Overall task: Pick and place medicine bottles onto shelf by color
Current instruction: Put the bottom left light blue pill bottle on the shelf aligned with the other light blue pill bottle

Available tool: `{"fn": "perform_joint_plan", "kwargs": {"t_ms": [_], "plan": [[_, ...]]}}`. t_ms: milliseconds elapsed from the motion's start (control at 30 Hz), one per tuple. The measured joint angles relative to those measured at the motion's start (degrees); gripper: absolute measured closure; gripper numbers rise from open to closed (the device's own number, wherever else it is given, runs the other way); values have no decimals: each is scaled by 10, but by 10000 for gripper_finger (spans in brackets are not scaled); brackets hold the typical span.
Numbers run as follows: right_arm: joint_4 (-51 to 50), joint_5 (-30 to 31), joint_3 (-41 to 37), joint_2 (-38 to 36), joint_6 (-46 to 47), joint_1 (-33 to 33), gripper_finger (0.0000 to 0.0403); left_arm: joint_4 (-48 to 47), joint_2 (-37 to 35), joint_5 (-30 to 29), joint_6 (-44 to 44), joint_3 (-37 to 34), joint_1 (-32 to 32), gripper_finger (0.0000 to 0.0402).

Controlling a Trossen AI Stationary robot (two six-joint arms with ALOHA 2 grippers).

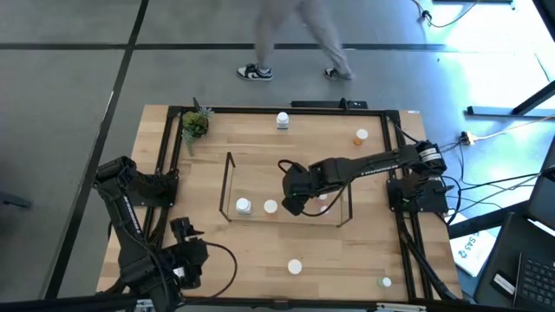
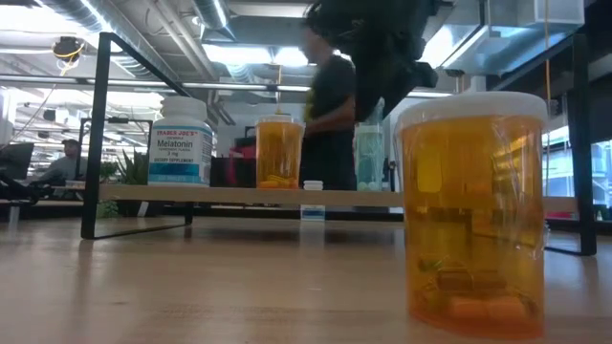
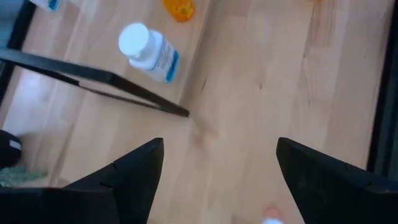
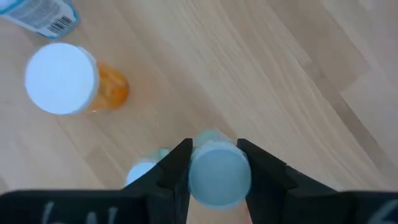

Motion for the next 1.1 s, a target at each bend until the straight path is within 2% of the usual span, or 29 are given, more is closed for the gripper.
{"fn": "perform_joint_plan", "kwargs": {"t_ms": [500,1100], "plan": [[17,0,0,36,-1,0,283,0,0,-2,0,0,0,95],[12,-10,0,44,-1,-1,283,0,0,3,0,0,0,95]]}}
